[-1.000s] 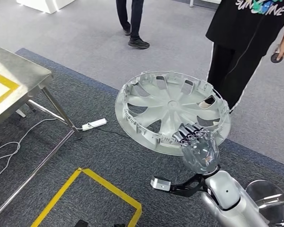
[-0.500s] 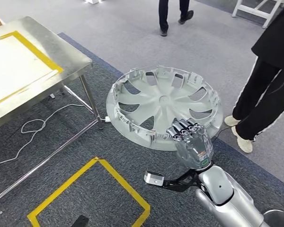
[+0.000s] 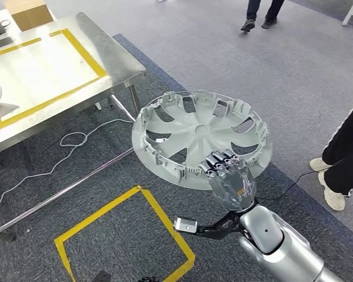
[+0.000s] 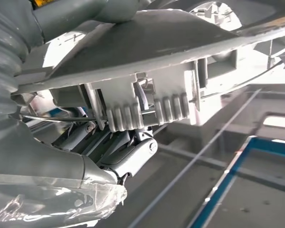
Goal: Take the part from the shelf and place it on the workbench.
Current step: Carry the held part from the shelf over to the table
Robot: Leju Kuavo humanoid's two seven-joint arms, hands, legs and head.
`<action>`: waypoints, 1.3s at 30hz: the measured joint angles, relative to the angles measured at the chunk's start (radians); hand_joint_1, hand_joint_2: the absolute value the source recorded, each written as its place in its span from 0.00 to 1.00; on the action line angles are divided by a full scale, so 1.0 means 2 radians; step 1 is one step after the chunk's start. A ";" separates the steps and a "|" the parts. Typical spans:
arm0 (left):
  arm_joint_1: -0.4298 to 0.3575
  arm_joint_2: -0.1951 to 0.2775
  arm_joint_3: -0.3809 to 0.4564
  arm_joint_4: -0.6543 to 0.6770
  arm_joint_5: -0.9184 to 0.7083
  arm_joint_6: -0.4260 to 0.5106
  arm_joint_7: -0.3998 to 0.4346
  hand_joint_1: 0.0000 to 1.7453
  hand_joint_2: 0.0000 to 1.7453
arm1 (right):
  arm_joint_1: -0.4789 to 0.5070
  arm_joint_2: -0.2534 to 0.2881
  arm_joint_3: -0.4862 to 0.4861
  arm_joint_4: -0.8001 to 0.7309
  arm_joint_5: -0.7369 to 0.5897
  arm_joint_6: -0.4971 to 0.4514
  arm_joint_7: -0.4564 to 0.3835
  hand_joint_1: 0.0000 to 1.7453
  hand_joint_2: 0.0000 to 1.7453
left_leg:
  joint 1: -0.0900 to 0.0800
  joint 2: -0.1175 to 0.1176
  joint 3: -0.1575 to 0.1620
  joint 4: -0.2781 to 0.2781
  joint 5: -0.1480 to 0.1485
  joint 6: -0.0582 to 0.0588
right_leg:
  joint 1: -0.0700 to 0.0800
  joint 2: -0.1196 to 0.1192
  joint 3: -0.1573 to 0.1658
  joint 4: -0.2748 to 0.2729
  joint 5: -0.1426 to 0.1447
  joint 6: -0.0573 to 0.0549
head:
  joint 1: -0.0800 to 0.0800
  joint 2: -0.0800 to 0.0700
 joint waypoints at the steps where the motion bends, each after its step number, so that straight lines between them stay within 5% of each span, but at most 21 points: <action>1: 0.000 0.000 0.000 0.000 0.000 0.000 0.000 0.00 1.00 | -0.001 0.000 0.002 0.000 0.000 0.000 0.001 1.00 1.00 | -0.001 0.009 0.019 -0.034 0.017 0.002 | 0.000 -0.006 0.001 0.000 0.000 0.001 | 0.000 0.000; 4: -0.002 0.001 0.000 0.000 0.001 0.001 0.000 0.00 1.00 | -0.003 -0.001 0.008 0.000 0.000 0.000 0.001 1.00 1.00 | -0.008 0.044 0.060 -0.112 0.039 0.009 | 0.006 -0.022 0.003 0.001 -0.004 0.006 | 0.000 0.000; 7: -0.001 0.001 0.000 0.000 0.001 0.001 0.000 0.00 1.00 | -0.006 -0.001 0.013 0.001 0.000 0.000 0.001 1.00 1.00 | -0.007 0.029 0.060 -0.119 0.040 0.017 | 0.007 -0.036 0.007 -0.001 -0.007 0.013 | 0.001 0.000; 9: 0.000 0.001 0.000 0.000 0.001 0.001 0.000 0.00 1.00 | -0.007 -0.002 0.014 0.001 0.000 0.000 0.002 1.00 1.00 | -0.004 0.016 0.061 -0.121 0.042 0.023 | 0.005 -0.017 -0.001 0.021 -0.023 0.019 | 0.002 0.000; 11: -0.001 0.001 0.000 0.000 0.001 0.001 0.000 0.00 1.00 | -0.007 -0.003 0.015 0.001 -0.001 0.000 0.002 1.00 1.00 | -0.002 0.003 0.061 -0.121 0.043 0.026 | 0.003 0.014 -0.029 0.085 -0.054 0.022 | 0.005 0.000; 13: -0.001 0.000 0.000 0.000 0.001 0.001 0.000 0.00 1.00 | -0.007 -0.004 0.017 0.002 -0.001 0.000 0.002 1.00 1.00 | -0.001 -0.013 0.061 -0.121 0.043 0.027 | 0.003 0.024 -0.060 0.144 -0.074 0.023 | 0.006 0.000; 14: -0.001 0.000 0.000 0.000 0.001 0.001 0.000 0.00 1.00 | -0.007 -0.004 0.018 0.003 -0.001 0.000 0.003 1.00 1.00 | -0.001 -0.020 0.061 -0.120 0.043 0.027 | 0.003 0.025 -0.064 0.148 -0.069 0.023 | 0.006 0.000; 16: 0.000 0.001 0.000 0.000 0.002 0.000 0.001 0.00 1.00 | -0.007 -0.005 0.021 0.003 -0.001 0.001 0.006 1.00 1.00 | 0.000 -0.036 0.062 -0.119 0.043 0.026 | 0.001 0.030 -0.044 0.099 -0.035 0.023 | 0.006 0.000; 17: 0.001 0.001 0.000 0.000 0.002 -0.001 0.002 0.00 1.00 | -0.008 -0.005 0.022 0.003 -0.001 0.002 0.009 1.00 1.00 | 0.001 -0.043 0.061 -0.118 0.043 0.024 | -0.002 0.043 -0.028 0.064 -0.019 0.023 | 0.006 0.000; 20: 0.002 0.002 0.000 0.000 0.003 0.000 0.002 0.00 1.00 | -0.013 -0.007 0.028 0.004 0.000 0.004 0.019 1.00 1.00 | 0.003 -0.062 0.054 -0.115 0.046 0.014 | -0.007 0.073 -0.001 0.006 -0.005 0.023 | 0.006 0.000; 22: 0.004 0.003 0.000 0.000 0.005 0.000 0.002 0.00 1.00 | -0.015 -0.008 0.032 0.004 0.000 0.005 0.025 1.00 1.00 | 0.005 -0.071 0.050 -0.117 0.049 0.007 | -0.006 0.065 0.000 0.004 -0.004 0.017 | 0.006 0.000; 23: 0.005 0.004 0.000 0.000 0.005 0.000 0.002 0.00 1.00 | -0.016 -0.009 0.033 0.004 -0.001 0.005 0.027 1.00 1.00 | 0.004 -0.065 0.048 -0.114 0.047 0.005 | -0.006 0.058 0.001 0.003 -0.003 0.013 | 0.004 0.000; 26: 0.003 0.003 0.000 0.000 0.006 0.001 0.001 0.00 1.00 | -0.018 -0.011 0.038 0.004 -0.001 0.006 0.031 1.00 1.00 | 0.000 -0.018 0.017 -0.051 0.012 -0.001 | -0.006 0.037 0.003 0.000 -0.002 0.004 | -0.004 0.000; 28: 0.002 0.003 0.000 0.000 0.006 0.001 0.000 0.00 1.00 | -0.019 -0.012 0.040 0.004 -0.001 0.007 0.033 1.00 1.00 | 0.002 -0.004 -0.014 0.012 -0.012 -0.003 | -0.004 0.022 0.003 0.000 -0.003 0.002 | -0.005 0.000; 29: 0.002 0.003 0.000 0.000 0.006 0.001 0.000 0.00 1.00 | -0.020 -0.013 0.041 0.004 -0.001 0.007 0.034 1.00 1.00 | 0.002 -0.003 -0.019 0.024 -0.012 -0.004 | -0.003 0.014 0.003 0.000 -0.003 0.002 | -0.005 0.000; 31: 0.003 0.003 0.000 0.000 0.006 0.000 0.000 0.00 1.00 | -0.022 -0.014 0.045 0.004 -0.001 0.008 0.036 1.00 1.00 | 0.002 0.002 -0.001 -0.010 0.013 -0.002 | -0.003 0.002 0.005 0.000 -0.004 0.003 | -0.005 0.000; 33: 0.002 0.004 0.000 0.000 0.007 0.000 0.000 0.00 1.00 | -0.023 -0.014 0.048 0.004 -0.001 0.008 0.038 1.00 1.00 | -0.001 0.026 0.036 -0.078 0.040 0.002 | 0.000 -0.009 0.007 0.001 -0.007 0.006 | -0.006 0.000; 35: 0.001 0.004 0.000 0.000 0.007 0.000 0.000 0.00 1.00 | -0.025 -0.015 0.050 0.004 -0.001 0.008 0.039 1.00 1.00 | -0.005 0.042 0.053 -0.113 0.047 0.008 | 0.004 -0.019 0.009 0.001 -0.009 0.010 | -0.005 0.000; 37: 0.001 0.005 0.000 0.000 0.007 0.000 0.000 0.00 1.00 | -0.026 -0.015 0.052 0.004 -0.001 0.008 0.039 1.00 1.00 | -0.005 0.032 0.052 -0.116 0.046 0.013 | 0.006 -0.031 0.012 -0.001 -0.012 0.015 | -0.004 0.000; 39: 0.003 0.005 0.000 0.000 0.008 0.000 0.001 0.00 1.00 | -0.026 -0.016 0.053 0.004 -0.001 0.008 0.040 1.00 1.00 | -0.002 0.018 0.053 -0.118 0.048 0.018 | 0.004 -0.021 0.009 0.009 -0.022 0.020 | -0.002 0.000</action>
